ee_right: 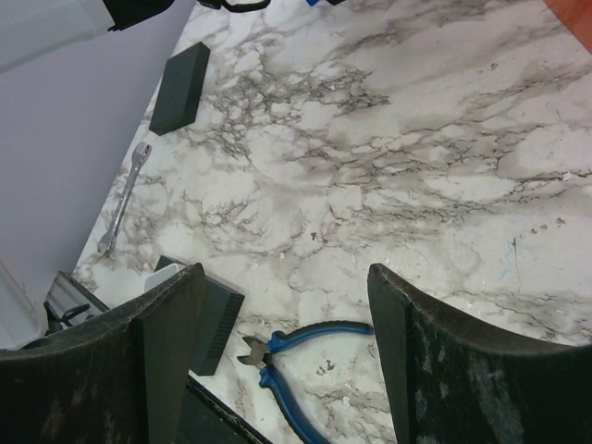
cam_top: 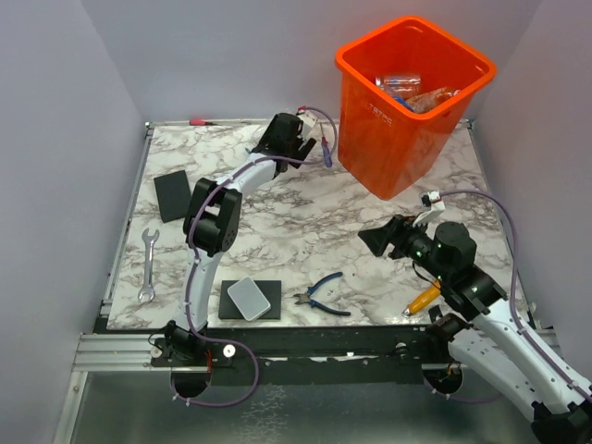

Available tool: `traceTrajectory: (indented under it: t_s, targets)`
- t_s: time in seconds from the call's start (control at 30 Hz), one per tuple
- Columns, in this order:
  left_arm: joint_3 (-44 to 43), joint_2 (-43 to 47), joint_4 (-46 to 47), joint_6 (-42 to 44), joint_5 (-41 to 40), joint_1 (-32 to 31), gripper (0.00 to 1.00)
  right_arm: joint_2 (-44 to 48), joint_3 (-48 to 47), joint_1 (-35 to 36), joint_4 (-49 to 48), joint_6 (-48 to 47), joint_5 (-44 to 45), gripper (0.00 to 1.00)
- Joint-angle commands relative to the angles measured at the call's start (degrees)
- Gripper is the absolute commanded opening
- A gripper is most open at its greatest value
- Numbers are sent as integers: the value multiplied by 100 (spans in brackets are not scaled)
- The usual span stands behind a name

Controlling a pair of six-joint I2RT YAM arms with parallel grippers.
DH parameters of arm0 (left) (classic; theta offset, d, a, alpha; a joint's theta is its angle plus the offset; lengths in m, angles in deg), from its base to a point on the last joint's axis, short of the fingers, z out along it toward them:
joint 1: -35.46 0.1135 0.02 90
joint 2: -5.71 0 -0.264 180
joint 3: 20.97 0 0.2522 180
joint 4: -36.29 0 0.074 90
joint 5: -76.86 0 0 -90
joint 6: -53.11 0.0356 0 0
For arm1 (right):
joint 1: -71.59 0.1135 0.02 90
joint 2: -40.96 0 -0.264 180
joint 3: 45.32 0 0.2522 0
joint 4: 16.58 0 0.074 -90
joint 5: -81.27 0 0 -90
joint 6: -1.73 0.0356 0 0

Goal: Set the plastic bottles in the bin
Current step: Pick up the plastic bottle from the corner of the board.

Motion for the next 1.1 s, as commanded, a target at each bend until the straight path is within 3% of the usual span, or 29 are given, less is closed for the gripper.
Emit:
traceTrajectory:
  t_s: [0.0,0.37,0.77,0.83,1.07]
  targets:
    - [-297,-348,-162,1108,-203,-81,96,-248,-101,39,33,-181,-91,74]
    - [-1038,-1130,119,1156,-662,-58,94,-381,-153,43,-62,-217,63,74]
    - [-1133,-1598,311,830,-761,-41,81,-360,-172,40,37,-190,237,74]
    - [-1127,-1588,306,761,-724,-41,75,-351,-169,40,37,-177,256,74]
    - [-667,-1097,354,364,-655,-136,42,-289,-238,43,78,-147,257,74]
